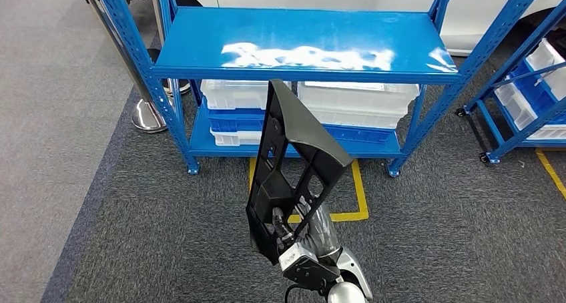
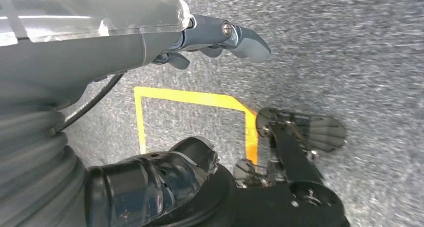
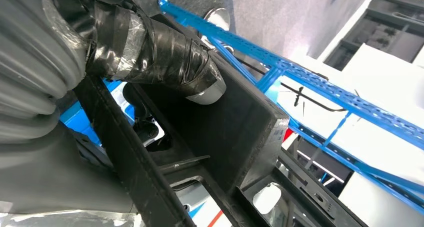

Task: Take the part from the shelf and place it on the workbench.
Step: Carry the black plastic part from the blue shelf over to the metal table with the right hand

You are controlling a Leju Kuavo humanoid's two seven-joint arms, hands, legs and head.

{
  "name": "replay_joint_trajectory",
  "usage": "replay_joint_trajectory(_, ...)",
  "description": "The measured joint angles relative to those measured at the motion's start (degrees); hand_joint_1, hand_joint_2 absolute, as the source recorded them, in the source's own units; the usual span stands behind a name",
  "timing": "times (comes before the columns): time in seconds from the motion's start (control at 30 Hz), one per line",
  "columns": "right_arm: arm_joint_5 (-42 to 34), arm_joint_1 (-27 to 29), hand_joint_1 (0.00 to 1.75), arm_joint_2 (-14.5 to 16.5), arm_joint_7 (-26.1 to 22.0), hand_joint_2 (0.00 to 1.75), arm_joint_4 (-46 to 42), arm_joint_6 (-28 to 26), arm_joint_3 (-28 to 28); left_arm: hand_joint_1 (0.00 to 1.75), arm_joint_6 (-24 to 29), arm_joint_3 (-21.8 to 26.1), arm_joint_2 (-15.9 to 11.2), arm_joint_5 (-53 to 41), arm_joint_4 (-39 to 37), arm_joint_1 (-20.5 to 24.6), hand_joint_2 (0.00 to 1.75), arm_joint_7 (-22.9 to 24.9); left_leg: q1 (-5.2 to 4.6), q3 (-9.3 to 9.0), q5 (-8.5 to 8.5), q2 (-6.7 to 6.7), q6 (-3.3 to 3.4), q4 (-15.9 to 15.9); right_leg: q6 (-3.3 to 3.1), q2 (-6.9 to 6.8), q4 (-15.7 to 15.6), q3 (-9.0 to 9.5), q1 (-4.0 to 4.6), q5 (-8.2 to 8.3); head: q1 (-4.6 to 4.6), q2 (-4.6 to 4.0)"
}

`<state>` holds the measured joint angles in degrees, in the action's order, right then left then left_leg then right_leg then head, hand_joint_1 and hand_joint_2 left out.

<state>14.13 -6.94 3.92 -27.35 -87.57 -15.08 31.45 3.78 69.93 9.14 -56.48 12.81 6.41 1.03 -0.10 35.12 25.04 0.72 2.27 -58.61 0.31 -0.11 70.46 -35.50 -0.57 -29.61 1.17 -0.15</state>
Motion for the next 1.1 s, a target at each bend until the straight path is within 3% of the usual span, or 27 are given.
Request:
replay_joint_trajectory(0.07, -0.01, -0.06, 1.75, 0.03, -0.04, 1.75, -0.52, 0.00, 0.04, 0.00, 0.00, -0.01, 0.08, 0.00, -0.02, 0.00, 1.75, 0.00, -0.11, 0.82, -1.06, -0.07, -0.45, 0.03, -0.74, 0.09, -8.57, 5.79, 0.40, -0.36, -0.01, 0.00)
replay_joint_trajectory(0.13, -0.02, -0.09, 1.75, 0.05, -0.14, 1.75, -0.89, -0.01, 0.09, 0.00, 0.00, -0.01, 0.16, 0.00, -0.04, 0.01, 1.75, 0.00, 0.06, 1.28, -2.29, -0.07, -1.14, 0.45, -1.09, 0.16, -12.83, 7.82, 0.94, -1.07, -0.02, 0.00)
replay_joint_trajectory(0.2, -0.03, -0.09, 1.75, 0.07, -0.20, 1.75, -0.99, -0.02, 0.11, 0.00, 0.01, -0.01, 0.17, 0.01, -0.04, -0.05, 1.75, 0.00, 0.25, 1.83, -2.70, -0.18, -1.87, 0.81, -1.56, 0.01, -13.96, 7.23, 0.88, 0.23, -0.02, 0.00)
replay_joint_trajectory(0.23, -0.04, -0.09, 1.75, 0.11, -0.20, 1.75, -1.01, -0.01, 0.14, 0.00, 0.01, -0.01, 0.18, 0.02, -0.05, -0.10, 1.75, 0.01, 0.28, 2.27, -1.59, -0.25, -2.15, 0.23, -1.93, -0.10, -14.44, 6.81, 0.77, 1.02, 0.00, 0.00)
replay_joint_trajectory(0.33, -0.08, -0.07, 1.75, 0.27, -0.25, 1.75, -1.01, 0.00, 0.25, 0.00, -0.02, -0.01, 0.19, 0.01, -0.08, -0.27, 1.75, 0.05, 0.51, 4.35, 6.45, -0.36, -2.70, -7.90, -2.76, -0.32, -14.49, 4.73, 0.70, 2.81, -0.04, 0.00)
replay_joint_trajectory(0.37, -0.08, -0.07, 1.75, 0.28, -0.26, 1.75, -1.00, 0.00, 0.26, 0.00, -0.02, -0.01, 0.19, 0.00, -0.09, -0.30, 1.75, 0.06, 0.59, 4.80, 8.22, -0.36, -2.85, -11.41, -2.82, -0.40, -14.09, 3.83, 0.74, 3.23, -0.05, 0.00)
replay_joint_trajectory(0.4, -0.08, -0.06, 1.75, 0.28, -0.26, 1.75, -1.00, 0.00, 0.27, 0.00, -0.02, -0.01, 0.18, 0.00, -0.09, -0.28, 1.75, 0.07, 0.64, 4.68, 8.41, -0.35, -3.00, -13.79, -2.77, -0.48, -13.59, 2.88, 0.76, 3.58, -0.04, 0.00)
replay_joint_trajectory(0.43, -0.08, -0.06, 1.75, 0.28, -0.26, 1.75, -1.00, 0.00, 0.28, 0.00, -0.01, -0.01, 0.18, 0.00, -0.09, -0.23, 1.75, 0.07, 0.70, 3.81, 7.35, -0.35, -3.13, -14.55, -2.69, -0.56, -12.98, 1.85, 0.75, 3.87, -0.05, 0.00)
replay_joint_trajectory(0.5, -0.09, -0.07, 1.75, 0.29, -0.26, 1.75, -1.02, -0.01, 0.29, 0.00, -0.01, -0.01, 0.17, -0.01, -0.09, -0.11, 1.75, 0.07, 0.82, -0.25, 4.45, -0.37, -3.25, -10.66, -2.39, -0.61, -11.47, -0.21, 0.61, 4.28, -0.05, 0.00)
replay_joint_trajectory(0.57, -0.09, -0.08, 1.75, 0.28, -0.27, 1.75, -1.19, -0.02, 0.29, 0.00, 0.00, -0.01, 0.17, -0.03, -0.09, -0.04, 1.75, 0.07, 0.62, -4.99, 4.82, -0.52, -3.01, -3.80, -1.90, -0.59, -10.04, -1.80, 0.63, 4.67, -0.05, 0.00)
replay_joint_trajectory(0.6, -0.09, -0.08, 1.75, 0.28, -0.28, 1.75, -1.29, -0.02, 0.30, 0.00, 0.00, -0.02, 0.17, -0.04, -0.09, -0.01, 1.75, 0.07, 0.48, -6.25, 5.58, -0.61, -2.79, -1.59, -1.65, -0.58, -9.66, -2.26, 0.66, 5.03, -0.04, 0.00)
replay_joint_trajectory(0.63, -0.09, -0.08, 1.75, 0.28, -0.29, 1.75, -1.39, -0.02, 0.30, 0.00, 0.00, -0.02, 0.16, -0.04, -0.09, 0.00, 1.75, 0.06, 0.31, -6.73, 5.97, -0.68, -2.50, -0.54, -1.37, -0.59, -9.54, -2.52, 0.68, 5.50, -0.03, 0.00)
replay_joint_trajectory(0.7, -0.09, -0.06, 1.75, 0.28, -0.30, 1.75, -1.46, -0.03, 0.31, 0.00, 0.01, -0.03, 0.18, -0.04, -0.10, 0.02, 1.75, 0.06, 0.44, -6.08, 5.17, -0.58, -1.74, -0.18, -0.80, -0.42, -9.53, -2.84, 0.70, 5.96, -0.01, 0.00)
replay_joint_trajectory(0.73, -0.09, -0.06, 1.75, 0.26, -0.30, 1.75, -1.47, -0.03, 0.31, 0.00, 0.01, -0.03, 0.20, -0.04, -0.11, 0.08, 1.75, 0.07, 0.54, -5.65, 4.61, -0.44, -1.20, -0.03, -0.50, -0.27, -8.89, -3.15, 0.65, 4.92, 0.04, 0.00)
replay_joint_trajectory(0.77, -0.09, -0.06, 1.75, 0.23, -0.30, 1.75, -1.47, -0.04, 0.31, 0.00, 0.02, -0.03, 0.22, -0.04, -0.13, 0.14, 1.75, 0.08, 0.63, -5.07, 3.99, -0.27, -0.66, 0.13, -0.21, -0.11, -7.31, -3.65, 0.58, 2.84, 0.08, 0.00)
replay_joint_trajectory(0.83, -0.09, -0.03, 1.75, 0.20, -0.30, 1.75, -1.47, -0.04, 0.31, 0.00, 0.01, -0.03, 0.25, -0.05, -0.13, 0.24, 1.75, 0.09, 0.51, -3.70, 2.81, -0.07, 0.09, 0.08, 0.18, 0.02, -1.47, -4.84, 0.28, -2.90, 0.17, 0.00)
replay_joint_trajectory(0.87, -0.09, 0.00, 1.75, 0.19, -0.30, 1.75, -1.47, -0.05, 0.31, 0.00, 0.00, -0.03, 0.26, -0.06, -0.13, 0.24, 1.75, 0.09, 0.40, -2.87, 2.21, 0.00, 0.22, -0.02, 0.31, 0.02, 1.90, -5.27, 0.16, -4.81, 0.16, 0.00)
replay_joint_trajectory(0.9, -0.09, 0.02, 1.75, 0.15, -0.30, 1.75, -1.47, -0.07, 0.31, 0.00, -0.01, -0.03, 0.26, -0.07, -0.13, 0.24, 1.75, 0.09, 0.32, -2.00, 1.61, 0.05, 0.25, -0.15, 0.39, 0.02, 4.38, -5.25, 0.05, -5.29, 0.16, 0.00)
replay_joint_trajectory(0.97, -0.08, 0.02, 1.75, 0.07, -0.30, 1.75, -1.47, -0.11, 0.31, 0.00, -0.02, -0.03, 0.26, -0.09, -0.13, 0.24, 1.75, 0.09, 0.20, -0.19, 0.47, 0.10, 0.13, -0.49, 0.33, 0.03, 4.54, -2.89, -0.12, -2.63, 0.15, 0.00)
replay_joint_trajectory(1.0, -0.09, 0.01, 1.75, 0.03, -0.30, 1.75, -1.49, -0.13, 0.31, 0.00, -0.02, -0.03, 0.25, -0.09, -0.13, 0.25, 1.75, 0.09, 0.16, 0.58, -0.06, 0.07, 0.00, -0.65, 0.17, 0.04, 1.78, -0.33, -0.17, -0.94, 0.15, 0.00)
replay_joint_trajectory(1.03, -0.09, -0.01, 1.75, 0.01, -0.29, 1.75, -1.53, -0.14, 0.31, 0.00, -0.02, -0.04, 0.25, -0.10, -0.13, 0.26, 1.75, 0.09, 0.11, 1.21, -0.55, 0.03, -0.19, -0.78, -0.07, 0.08, -2.23, 2.66, -0.14, -0.44, 0.14, 0.00)
replay_joint_trajectory(1.1, -0.08, -0.07, 1.75, -0.02, -0.31, 1.75, -1.82, -0.20, 0.31, 0.00, -0.02, -0.05, 0.24, -0.13, -0.13, 0.28, 1.75, 0.09, 0.14, 1.82, -1.62, -0.05, -0.78, -0.74, -0.48, 0.19, -9.92, 7.55, 0.24, -1.61, 0.13, 0.00)
